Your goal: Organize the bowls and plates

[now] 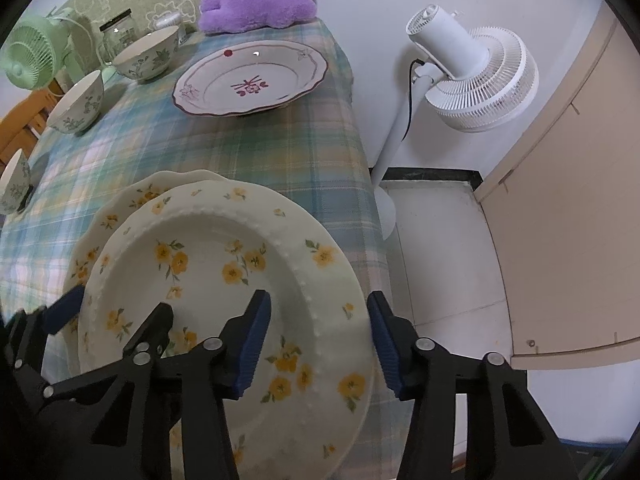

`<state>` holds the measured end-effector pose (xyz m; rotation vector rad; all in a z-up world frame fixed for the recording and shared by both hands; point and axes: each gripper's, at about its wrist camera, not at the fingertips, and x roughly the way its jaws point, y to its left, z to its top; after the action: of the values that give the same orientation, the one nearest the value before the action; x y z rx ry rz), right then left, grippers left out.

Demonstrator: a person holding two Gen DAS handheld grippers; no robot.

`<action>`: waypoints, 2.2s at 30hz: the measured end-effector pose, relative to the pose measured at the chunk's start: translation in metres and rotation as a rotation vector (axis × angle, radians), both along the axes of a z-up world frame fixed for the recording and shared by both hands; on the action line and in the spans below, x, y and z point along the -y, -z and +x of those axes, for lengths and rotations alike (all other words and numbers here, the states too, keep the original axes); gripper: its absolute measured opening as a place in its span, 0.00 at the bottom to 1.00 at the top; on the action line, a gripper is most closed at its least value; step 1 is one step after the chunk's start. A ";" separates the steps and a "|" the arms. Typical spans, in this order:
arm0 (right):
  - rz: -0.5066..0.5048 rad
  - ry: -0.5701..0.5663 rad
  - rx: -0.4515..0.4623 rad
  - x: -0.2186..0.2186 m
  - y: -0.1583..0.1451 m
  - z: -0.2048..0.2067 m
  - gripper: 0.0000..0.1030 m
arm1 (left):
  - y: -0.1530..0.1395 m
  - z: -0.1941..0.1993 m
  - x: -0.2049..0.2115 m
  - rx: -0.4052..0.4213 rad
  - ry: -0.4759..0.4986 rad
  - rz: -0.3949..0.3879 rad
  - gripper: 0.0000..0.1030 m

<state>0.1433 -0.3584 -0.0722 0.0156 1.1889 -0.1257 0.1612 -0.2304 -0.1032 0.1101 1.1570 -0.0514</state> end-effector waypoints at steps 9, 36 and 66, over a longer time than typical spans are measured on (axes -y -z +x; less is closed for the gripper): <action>-0.007 0.001 -0.014 0.001 -0.004 0.000 0.35 | -0.015 -0.004 -0.006 0.033 0.037 -0.040 0.84; 0.006 -0.103 -0.030 -0.018 0.011 0.036 0.39 | -0.012 0.009 -0.024 0.008 -0.085 -0.036 0.84; 0.030 0.074 0.159 -0.057 -0.079 0.038 0.65 | -0.092 0.042 -0.063 0.144 0.100 -0.123 0.91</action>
<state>0.1811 -0.3014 0.0071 0.0942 1.0318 -0.1692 0.2031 -0.1673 -0.0115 0.0616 1.0018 -0.2001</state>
